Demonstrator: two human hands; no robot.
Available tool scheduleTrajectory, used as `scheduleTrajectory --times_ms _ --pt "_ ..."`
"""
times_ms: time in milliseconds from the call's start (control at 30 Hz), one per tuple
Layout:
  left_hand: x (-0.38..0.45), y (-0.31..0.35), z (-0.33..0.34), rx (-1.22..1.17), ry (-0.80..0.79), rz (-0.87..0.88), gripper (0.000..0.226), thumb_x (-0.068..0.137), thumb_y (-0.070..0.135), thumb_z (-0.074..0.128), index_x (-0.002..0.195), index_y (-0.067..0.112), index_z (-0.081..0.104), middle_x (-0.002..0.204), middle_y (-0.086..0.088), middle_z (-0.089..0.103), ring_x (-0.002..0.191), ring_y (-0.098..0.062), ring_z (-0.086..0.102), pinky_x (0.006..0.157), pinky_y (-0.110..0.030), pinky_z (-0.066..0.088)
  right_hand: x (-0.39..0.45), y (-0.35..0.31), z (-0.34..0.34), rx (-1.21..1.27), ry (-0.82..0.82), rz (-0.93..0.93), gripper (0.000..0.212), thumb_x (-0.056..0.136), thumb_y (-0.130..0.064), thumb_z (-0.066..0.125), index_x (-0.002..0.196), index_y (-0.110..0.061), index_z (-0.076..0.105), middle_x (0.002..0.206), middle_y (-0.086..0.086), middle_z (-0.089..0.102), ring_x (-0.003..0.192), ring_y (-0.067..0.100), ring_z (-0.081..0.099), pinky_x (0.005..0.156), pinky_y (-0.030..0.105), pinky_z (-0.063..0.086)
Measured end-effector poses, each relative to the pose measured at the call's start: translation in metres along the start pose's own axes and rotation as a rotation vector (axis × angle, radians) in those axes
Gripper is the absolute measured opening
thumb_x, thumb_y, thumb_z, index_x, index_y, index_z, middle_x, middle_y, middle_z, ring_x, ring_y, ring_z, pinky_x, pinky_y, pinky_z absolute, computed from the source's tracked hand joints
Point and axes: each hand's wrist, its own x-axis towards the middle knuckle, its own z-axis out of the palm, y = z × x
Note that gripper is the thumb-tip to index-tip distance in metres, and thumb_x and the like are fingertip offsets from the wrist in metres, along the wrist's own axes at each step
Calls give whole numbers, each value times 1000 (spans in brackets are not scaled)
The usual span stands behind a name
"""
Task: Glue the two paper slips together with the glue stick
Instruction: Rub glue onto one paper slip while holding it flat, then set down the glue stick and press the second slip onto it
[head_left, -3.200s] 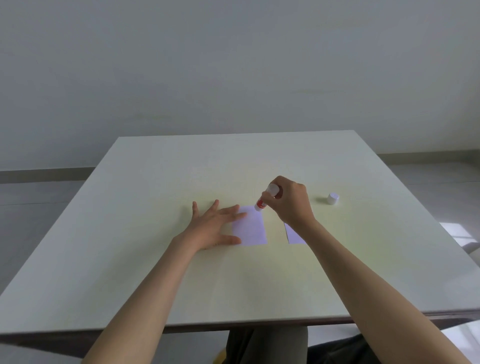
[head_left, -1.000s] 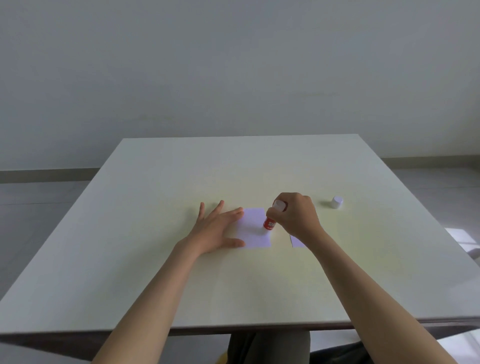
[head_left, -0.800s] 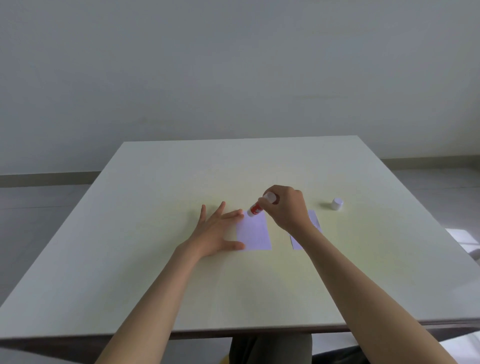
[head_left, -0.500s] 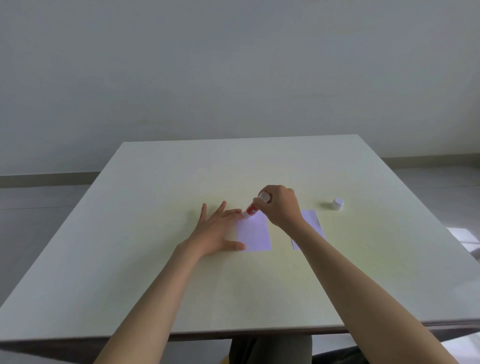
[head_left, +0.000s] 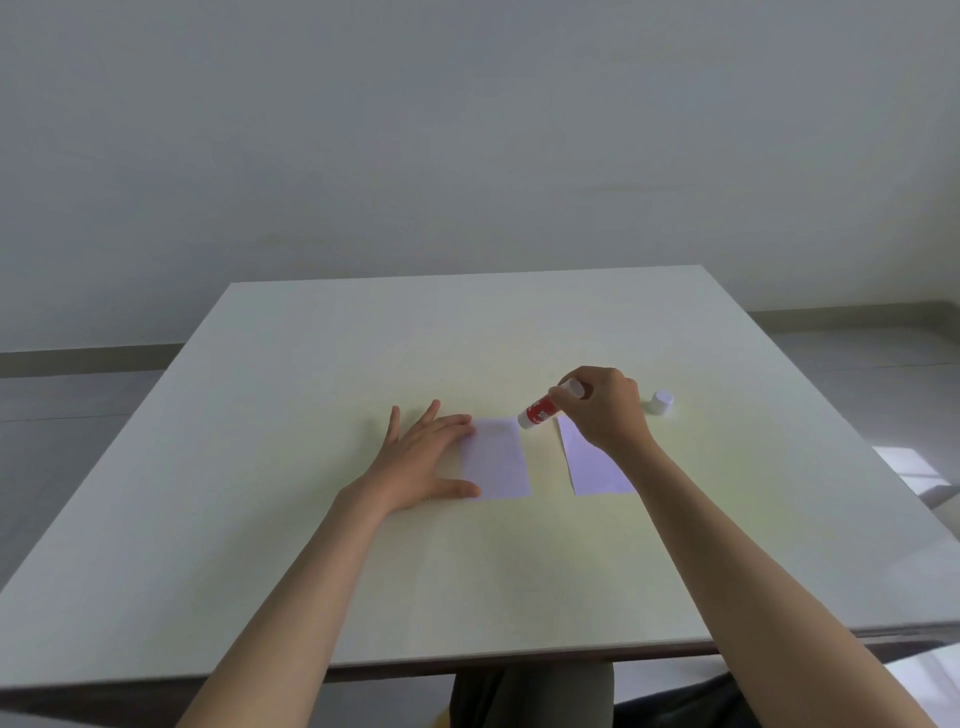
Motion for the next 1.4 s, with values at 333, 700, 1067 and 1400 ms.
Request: scheduleTrajectory --times_ms 333,700,1067,1400 --pt "-2 -3 4 -165 16 -15 76 76 51 68 141 29 36 146 12 29 146 -9 2 116 -45 -13 -6 11 -13 533 -41 190 12 87 -12 56 89 -6 67 61 5 59 44 13 53 50 24 44" --pt "-4 -1 5 -240 62 -30 63 82 46 63 138 31 40 147 14 31 147 -10 3 117 -47 -12 -23 15 4 875 -170 372 14 93 -10 52 89 -2 63 60 8 55 49 18 49 51 26 40" --pt "11 74 -6 -974 500 -137 26 80 33 70 106 27 69 105 13 72 108 -1 62 99 -29 44 -33 -10 27 1398 -396 625 18 93 -19 50 80 -8 54 54 3 58 49 15 54 51 22 49" --pt "9 61 -20 -1031 743 -247 11 76 28 74 70 36 72 68 24 72 71 11 64 65 -3 44 -40 -5 31 1031 -331 442 23 93 -28 55 102 -7 61 74 9 64 51 20 57 52 26 44"
